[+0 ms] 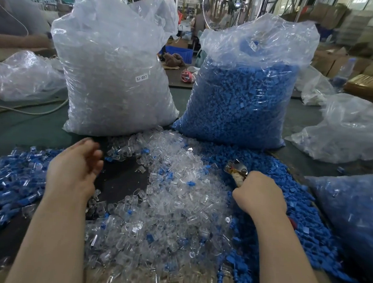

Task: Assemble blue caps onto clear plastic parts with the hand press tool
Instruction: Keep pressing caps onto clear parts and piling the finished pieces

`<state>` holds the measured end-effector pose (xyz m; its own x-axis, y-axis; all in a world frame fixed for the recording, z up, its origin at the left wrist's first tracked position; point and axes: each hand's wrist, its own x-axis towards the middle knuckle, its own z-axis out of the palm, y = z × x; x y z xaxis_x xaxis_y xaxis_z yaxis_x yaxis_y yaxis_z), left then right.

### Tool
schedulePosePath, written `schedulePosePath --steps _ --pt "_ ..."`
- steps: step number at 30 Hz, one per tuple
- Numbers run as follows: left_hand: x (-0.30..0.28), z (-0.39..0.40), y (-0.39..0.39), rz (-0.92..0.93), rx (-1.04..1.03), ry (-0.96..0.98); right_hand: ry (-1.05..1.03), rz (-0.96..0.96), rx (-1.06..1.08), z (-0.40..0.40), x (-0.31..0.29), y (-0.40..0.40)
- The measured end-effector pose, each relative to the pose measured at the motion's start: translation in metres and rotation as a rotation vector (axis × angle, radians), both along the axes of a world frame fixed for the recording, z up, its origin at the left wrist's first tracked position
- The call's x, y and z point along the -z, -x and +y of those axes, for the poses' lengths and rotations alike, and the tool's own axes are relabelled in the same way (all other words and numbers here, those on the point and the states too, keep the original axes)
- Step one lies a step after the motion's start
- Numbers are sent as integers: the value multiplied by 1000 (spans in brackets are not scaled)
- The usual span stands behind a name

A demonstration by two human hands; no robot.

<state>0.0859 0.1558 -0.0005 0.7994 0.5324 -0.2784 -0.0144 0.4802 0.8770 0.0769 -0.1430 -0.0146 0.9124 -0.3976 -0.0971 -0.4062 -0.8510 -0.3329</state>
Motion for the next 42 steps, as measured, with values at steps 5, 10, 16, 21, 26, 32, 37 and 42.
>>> schedulePosePath --steps 5,10,16,21,26,32,37,42 --pt "18 -35 -1 180 477 -1197 25 -9 -17 -1 2 0" --pt "29 -47 -7 300 685 -1640 62 -29 -50 -1 1 2" --pt "22 -46 -2 371 510 -1494 66 -10 -13 -1 0 1" --pt "18 -46 -2 295 430 -1355 47 -26 -1 -2 0 1" --pt "10 -54 0 99 450 -1008 10 -28 -39 0 0 -1" --pt "-2 -64 4 4 534 -549 35 8 7 -1 1 -2" --pt "-7 -66 7 -27 556 -512 17 22 4 -1 1 -2" --pt "-6 -70 3 -41 467 -540 18 -28 31 1 -1 -3"
